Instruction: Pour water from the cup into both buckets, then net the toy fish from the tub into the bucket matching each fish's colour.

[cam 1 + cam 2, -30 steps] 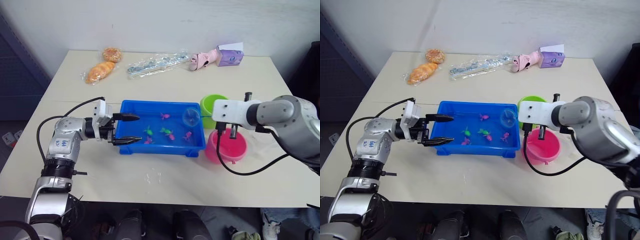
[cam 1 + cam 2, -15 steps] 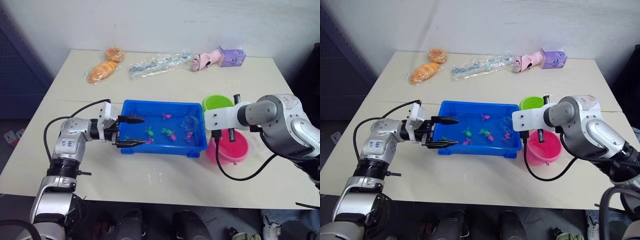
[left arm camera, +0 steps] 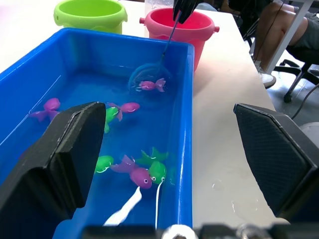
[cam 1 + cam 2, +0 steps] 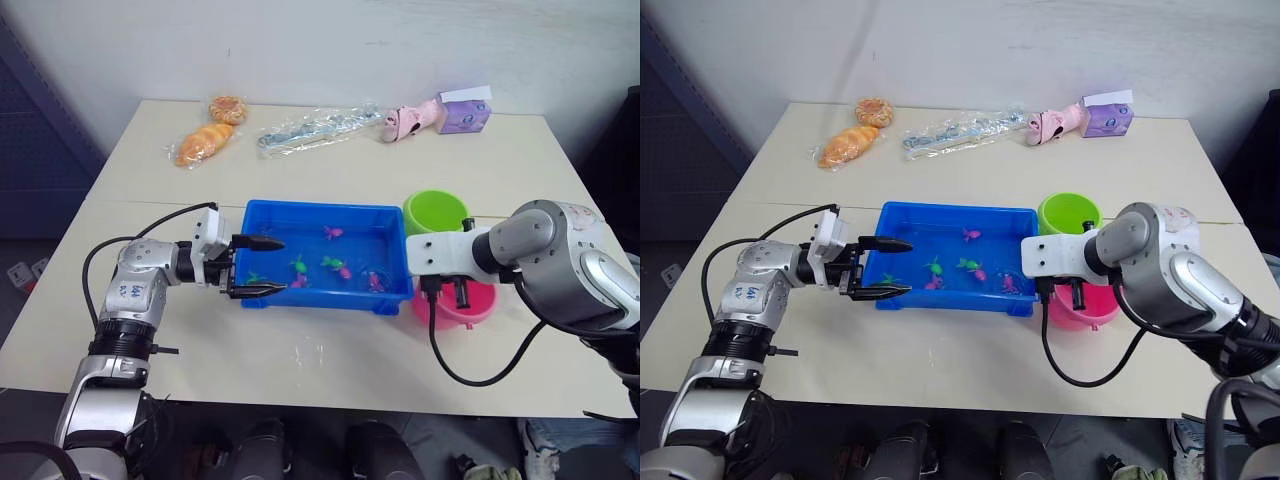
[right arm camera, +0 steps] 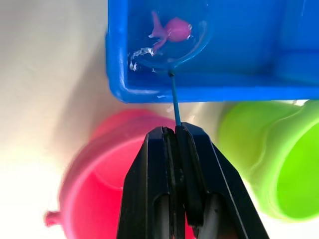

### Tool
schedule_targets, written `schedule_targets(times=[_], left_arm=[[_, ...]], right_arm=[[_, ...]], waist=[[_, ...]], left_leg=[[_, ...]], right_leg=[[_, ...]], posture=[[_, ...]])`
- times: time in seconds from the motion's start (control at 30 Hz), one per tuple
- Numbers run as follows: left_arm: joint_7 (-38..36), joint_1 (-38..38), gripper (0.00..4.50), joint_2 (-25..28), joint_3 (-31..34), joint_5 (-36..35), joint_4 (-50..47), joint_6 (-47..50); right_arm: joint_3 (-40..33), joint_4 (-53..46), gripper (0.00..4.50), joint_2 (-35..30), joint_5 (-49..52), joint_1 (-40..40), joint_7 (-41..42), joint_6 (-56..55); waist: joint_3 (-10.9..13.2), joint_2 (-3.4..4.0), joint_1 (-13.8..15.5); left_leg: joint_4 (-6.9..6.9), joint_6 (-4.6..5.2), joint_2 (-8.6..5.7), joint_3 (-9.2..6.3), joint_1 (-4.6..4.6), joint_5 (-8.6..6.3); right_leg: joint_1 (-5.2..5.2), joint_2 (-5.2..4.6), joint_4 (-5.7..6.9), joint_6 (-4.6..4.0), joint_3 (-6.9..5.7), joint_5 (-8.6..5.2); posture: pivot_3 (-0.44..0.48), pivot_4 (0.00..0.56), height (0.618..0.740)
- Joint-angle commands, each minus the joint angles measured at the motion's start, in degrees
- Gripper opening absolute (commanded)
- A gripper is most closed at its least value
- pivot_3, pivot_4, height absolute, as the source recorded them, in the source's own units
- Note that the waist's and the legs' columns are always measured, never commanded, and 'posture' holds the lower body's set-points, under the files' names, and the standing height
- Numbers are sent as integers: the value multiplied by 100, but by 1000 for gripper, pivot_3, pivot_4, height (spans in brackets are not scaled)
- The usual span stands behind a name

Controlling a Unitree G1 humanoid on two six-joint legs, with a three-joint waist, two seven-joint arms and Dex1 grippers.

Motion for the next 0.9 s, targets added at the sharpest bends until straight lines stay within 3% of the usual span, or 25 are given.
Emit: schedule_targets(times=[0.03,0.27,0.63,0.8,0.9], left_arm=[[17,53,4428,75,121,-74,-228,15],[67,68,4428,67,116,-43,-214,-4],[169,-55,4428,-44,73,-6,-89,-101],[234,-142,4428,-247,137,-287,-350,212],[282,-217,4428,-343,180,-509,-601,557]], right_arm=[[-503,-170,0,47,342,76,-105,523],[-1816,-77,0,359,1523,563,-392,1654],[-2795,-27,0,556,2838,923,-1072,2291],[-3965,-458,0,458,3495,1334,-1254,2563],[-5027,-1015,0,673,3814,1786,-1572,2712]], waist=[[0,0,0],[0,0,1],[0,0,2],[0,0,27],[0,0,46]], left_leg=[[0,0,0,-1,0,0],[0,0,0,-3,0,0],[-1,0,0,-3,0,0],[-2,0,0,-3,0,0],[-2,1,0,-7,-3,0]], right_leg=[[0,0,0,0,-1,0],[3,0,1,0,-2,0],[3,0,2,0,-2,0],[4,0,2,0,-2,0],[8,1,3,1,-5,1]], posture=[[0,150,740],[0,150,740],[0,150,740],[0,150,740],[0,150,740]])
